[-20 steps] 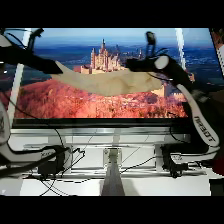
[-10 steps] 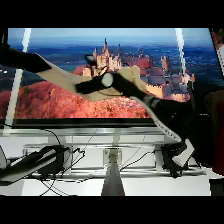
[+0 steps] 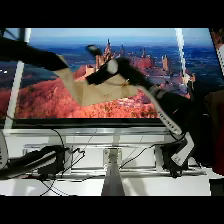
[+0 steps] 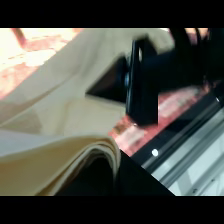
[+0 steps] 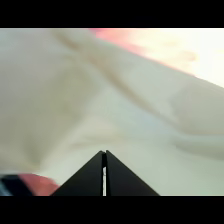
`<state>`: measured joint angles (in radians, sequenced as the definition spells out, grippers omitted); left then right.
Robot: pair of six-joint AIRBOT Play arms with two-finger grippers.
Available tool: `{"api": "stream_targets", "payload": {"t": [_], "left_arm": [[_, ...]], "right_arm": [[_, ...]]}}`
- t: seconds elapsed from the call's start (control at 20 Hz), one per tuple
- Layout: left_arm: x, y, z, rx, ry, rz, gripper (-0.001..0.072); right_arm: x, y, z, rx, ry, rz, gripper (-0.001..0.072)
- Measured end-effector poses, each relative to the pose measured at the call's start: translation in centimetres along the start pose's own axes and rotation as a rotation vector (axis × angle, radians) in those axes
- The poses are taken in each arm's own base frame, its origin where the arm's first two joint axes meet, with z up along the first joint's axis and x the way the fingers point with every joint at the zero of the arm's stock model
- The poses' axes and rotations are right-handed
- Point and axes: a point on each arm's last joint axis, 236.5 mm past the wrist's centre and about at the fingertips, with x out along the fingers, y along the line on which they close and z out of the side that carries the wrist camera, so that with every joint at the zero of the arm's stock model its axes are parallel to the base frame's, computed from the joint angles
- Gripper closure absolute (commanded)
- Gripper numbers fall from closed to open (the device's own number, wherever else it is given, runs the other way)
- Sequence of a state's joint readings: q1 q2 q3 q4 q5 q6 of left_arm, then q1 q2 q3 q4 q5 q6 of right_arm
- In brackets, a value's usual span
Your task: Fold the clothes and pants, and hang the long-sleeved shirts on hangers.
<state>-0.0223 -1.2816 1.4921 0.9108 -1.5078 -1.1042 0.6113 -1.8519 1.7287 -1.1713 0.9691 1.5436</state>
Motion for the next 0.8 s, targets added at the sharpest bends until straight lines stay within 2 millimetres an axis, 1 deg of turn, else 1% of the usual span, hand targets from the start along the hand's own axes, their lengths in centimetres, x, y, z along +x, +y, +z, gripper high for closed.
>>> {"api": "stream_targets", "payload": {"t": [0.1, 0.2, 0.25, 0.3, 0.35, 0.4, 0.45, 0.5, 0.55, 0.6, 0.65, 0.7, 0.75, 0.8], "left_arm": [[4.2, -2.3, 0.5, 0.042, 0.049, -0.066, 0.0698], [9.0, -5.2, 1.0, 0.081, 0.077, -0.134, 0.0698], [11.7, -6.7, 1.3, 0.098, 0.085, -0.161, 0.0684], [14.1, -7.9, 1.6, 0.113, 0.08, -0.174, 0.0509], [16.3, -9.0, 1.7, 0.127, 0.075, -0.186, 0.0172], [18.5, -10.0, 1.8, 0.143, 0.071, -0.192, 0.0014], [20.1, -10.7, 1.6, 0.153, 0.071, -0.196, 0.0012], [21.5, -11.2, 1.6, 0.163, 0.067, -0.196, 0.0012], [22.4, -11.4, 1.5, 0.169, 0.065, -0.194, 0.0013], [22.8, -11.4, 1.6, 0.171, 0.058, -0.189, 0.0013], [22.9, -11.1, 1.9, 0.171, 0.046, -0.18, 0.0013], [22.7, -10.7, 2.2, 0.165, 0.036, -0.172, 0.0013], [22.2, -10.1, 2.7, 0.159, 0.021, -0.162, 0.0013], [21.5, -9.3, 3.3, 0.15, 0.003, -0.152, 0.0013]], "right_arm": [[-3.4, -6.6, 0.5, 0.078, 0.015, -0.081, 0.0698], [-7.3, -12.5, 0.7, 0.164, 0.008, -0.146, 0.0698], [-9.2, -15.0, 0.6, 0.204, -0.001, -0.175, 0.0697], [-11.2, -17.3, 0.4, 0.245, -0.009, -0.199, 0.0697], [-12.8, -19.2, 0.1, 0.282, -0.016, -0.217, 0.0698], [-14.4, -21.2, -0.4, 0.32, -0.02, -0.236, 0.0697], [-15.8, -23.0, -1.1, 0.356, -0.018, -0.256, 0.0687], [-16.9, -24.6, -1.8, 0.383, -0.014, -0.273, 0.0637], [-18.0, -26.1, -2.6, 0.402, -0.008, -0.291, 0.0503], [-18.9, -27.6, -3.6, 0.418, 0.003, -0.308, 0.0315], [-19.5, -29.1, -4.8, 0.433, 0.018, -0.321, 0.0221], [-20.0, -30.1, -5.9, 0.445, 0.034, -0.325, 0.022], [-20.1, -31.0, -7.1, 0.455, 0.052, -0.323, 0.02], [-19.9, -31.4, -8.3, 0.462, 0.077, -0.305, 0.0172]]}}
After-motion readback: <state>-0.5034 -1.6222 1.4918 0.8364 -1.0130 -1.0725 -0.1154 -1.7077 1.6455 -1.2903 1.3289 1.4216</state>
